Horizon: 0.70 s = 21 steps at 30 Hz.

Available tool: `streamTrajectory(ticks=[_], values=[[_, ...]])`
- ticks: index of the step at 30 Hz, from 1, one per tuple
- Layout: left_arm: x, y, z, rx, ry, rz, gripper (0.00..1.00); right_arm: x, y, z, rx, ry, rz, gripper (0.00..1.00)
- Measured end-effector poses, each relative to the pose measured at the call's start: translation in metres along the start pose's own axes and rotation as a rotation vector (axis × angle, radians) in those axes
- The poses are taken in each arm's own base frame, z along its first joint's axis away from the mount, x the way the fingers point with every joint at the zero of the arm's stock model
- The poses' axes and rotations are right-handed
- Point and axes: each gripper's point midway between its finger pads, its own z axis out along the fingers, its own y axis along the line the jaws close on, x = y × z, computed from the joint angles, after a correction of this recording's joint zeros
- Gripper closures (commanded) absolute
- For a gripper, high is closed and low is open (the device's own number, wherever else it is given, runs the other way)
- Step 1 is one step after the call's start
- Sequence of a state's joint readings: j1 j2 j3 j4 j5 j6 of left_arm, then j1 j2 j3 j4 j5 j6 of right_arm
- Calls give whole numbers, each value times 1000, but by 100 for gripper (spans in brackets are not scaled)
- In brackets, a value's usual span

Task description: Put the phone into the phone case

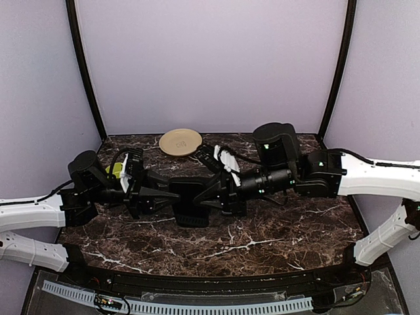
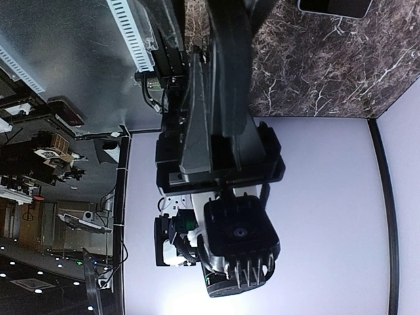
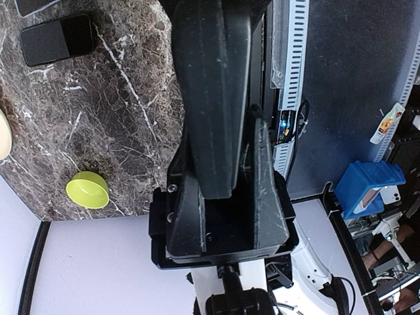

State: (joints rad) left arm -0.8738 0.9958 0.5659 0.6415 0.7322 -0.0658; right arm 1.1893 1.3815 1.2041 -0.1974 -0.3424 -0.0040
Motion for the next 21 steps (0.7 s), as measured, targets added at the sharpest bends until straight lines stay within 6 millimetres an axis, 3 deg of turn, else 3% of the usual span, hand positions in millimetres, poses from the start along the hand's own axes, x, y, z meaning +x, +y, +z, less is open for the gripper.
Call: streamTrajectory(ticks=[13,15,18,21], values=[[15,4,7,0,35,-27,63,-26,5,-21,6,-85,-18,100],[17,3,9,4,42,-33,67,-33,6,-26,6,-112,-24,100],[20,0,11,14,47,-39,85,-40,8,-29,7,-137,-26,100],[22,-1,12,21,52,-43,97,-40,7,-29,7,-146,-21,100]])
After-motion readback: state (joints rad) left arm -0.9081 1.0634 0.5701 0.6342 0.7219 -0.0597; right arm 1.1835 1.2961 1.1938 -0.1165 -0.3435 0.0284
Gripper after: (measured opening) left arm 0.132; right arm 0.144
